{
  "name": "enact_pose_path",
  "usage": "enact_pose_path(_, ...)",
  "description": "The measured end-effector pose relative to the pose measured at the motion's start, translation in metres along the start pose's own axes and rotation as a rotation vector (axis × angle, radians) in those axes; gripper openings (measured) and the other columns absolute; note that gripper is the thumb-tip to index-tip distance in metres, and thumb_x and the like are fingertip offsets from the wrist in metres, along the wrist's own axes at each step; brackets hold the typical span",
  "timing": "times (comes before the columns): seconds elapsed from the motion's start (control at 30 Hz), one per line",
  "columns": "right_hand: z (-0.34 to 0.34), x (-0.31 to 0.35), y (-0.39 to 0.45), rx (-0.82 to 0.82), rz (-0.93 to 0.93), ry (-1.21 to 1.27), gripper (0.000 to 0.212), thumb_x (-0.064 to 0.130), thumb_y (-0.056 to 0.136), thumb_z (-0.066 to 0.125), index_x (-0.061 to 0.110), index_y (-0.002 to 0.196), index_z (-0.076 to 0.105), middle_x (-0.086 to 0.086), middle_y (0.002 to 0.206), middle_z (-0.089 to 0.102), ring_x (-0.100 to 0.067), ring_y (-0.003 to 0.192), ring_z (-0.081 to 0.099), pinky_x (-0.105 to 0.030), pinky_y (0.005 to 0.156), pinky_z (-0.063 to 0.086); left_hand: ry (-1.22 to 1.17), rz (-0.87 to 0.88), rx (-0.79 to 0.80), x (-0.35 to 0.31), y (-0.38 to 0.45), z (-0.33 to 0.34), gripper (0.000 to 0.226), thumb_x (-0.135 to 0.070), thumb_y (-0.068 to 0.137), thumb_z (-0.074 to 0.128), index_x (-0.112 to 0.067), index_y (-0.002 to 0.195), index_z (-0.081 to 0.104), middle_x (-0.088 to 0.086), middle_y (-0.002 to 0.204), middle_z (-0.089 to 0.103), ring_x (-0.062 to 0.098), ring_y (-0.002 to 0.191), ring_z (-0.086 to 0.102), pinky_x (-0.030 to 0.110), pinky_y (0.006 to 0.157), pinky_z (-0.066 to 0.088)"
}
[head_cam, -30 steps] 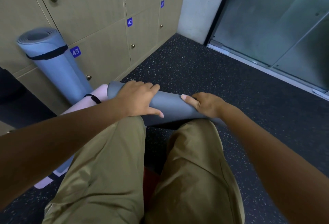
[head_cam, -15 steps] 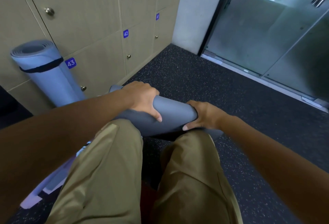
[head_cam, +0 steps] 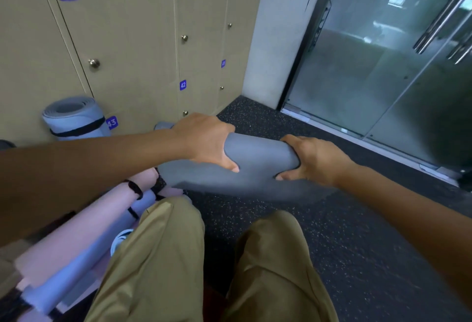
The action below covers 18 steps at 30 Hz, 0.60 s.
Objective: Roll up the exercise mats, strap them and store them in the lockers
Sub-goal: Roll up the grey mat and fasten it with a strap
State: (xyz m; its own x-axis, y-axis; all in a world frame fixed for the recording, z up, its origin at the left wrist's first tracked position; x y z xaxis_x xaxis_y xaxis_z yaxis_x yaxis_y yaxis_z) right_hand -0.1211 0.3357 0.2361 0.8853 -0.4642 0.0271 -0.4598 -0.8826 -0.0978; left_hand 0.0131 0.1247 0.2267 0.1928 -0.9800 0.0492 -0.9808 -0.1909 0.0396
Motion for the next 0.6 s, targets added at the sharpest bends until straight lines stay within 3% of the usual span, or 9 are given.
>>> enact_pose_path(0.13, -0.027, 0.015, -0.033, -0.067, -0.008, -0.043, 0.074, 0.073, 0.074, 0.071, 0.031, 0.131, 0.049, 0.004, 0.119, 0.065, -0.023, 0.103, 0.061, -0.042, 0.082, 0.05, -0.032, -0.012, -0.017, -0.011, -0.026, -0.029, 0.073, -0.091, 0.059, 0.065, -0.03, 0.098, 0.059, -0.009, 0.08, 0.058, 0.026, 0.082, 0.062, 0.034, 0.066, 0.046)
enact_pose_path(0.33, -0.044, 0.044, -0.092, -0.16, -0.012, -0.087, 0.074, 0.072, 0.075, 0.069, 0.032, 0.134, 0.048, 0.007, 0.121, 0.065, -0.022, 0.102, 0.062, -0.037, 0.072, 0.045, 0.013, 0.018, -0.067, -0.027, -0.073, -0.057, 0.074, -0.094, 0.059, 0.058, -0.03, 0.098, 0.057, -0.006, 0.082, 0.064, 0.025, 0.079, 0.062, 0.039, 0.072, 0.053)
enact_pose_path(0.5, -0.033, 0.066, -0.135, -0.094, -0.033, -0.026, 0.075, 0.075, 0.073, 0.066, 0.034, 0.133, 0.049, 0.012, 0.116, 0.063, -0.015, 0.098, 0.062, -0.033, 0.074, 0.047, -0.017, 0.022, 0.012, -0.049, -0.118, -0.05, 0.07, -0.092, 0.059, 0.059, -0.033, 0.096, 0.051, -0.01, 0.081, 0.062, 0.019, 0.078, 0.06, 0.035, 0.07, 0.05)
enact_pose_path(0.6, -0.018, 0.075, -0.154, -0.016, -0.04, 0.026, 0.078, 0.079, 0.07, 0.062, 0.036, 0.134, 0.048, 0.014, 0.117, 0.063, -0.012, 0.101, 0.062, -0.034, 0.079, 0.052, -0.014, 0.008, 0.093, -0.061, -0.139, -0.039, 0.07, -0.095, 0.055, 0.061, -0.038, 0.088, 0.04, -0.013, 0.071, 0.048, 0.016, 0.075, 0.053, 0.033, 0.067, 0.044)
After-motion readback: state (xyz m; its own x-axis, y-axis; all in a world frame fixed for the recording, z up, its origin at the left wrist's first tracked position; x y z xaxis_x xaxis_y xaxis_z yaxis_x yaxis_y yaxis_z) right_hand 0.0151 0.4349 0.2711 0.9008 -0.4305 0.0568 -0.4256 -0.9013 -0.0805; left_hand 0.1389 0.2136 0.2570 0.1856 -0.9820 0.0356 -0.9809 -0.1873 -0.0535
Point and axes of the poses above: each hand's wrist, its own y-axis towards the middle knuckle, its own z-axis out of the palm, x = y × z, the point moved 3 cm from there along y, towards the middle knuckle
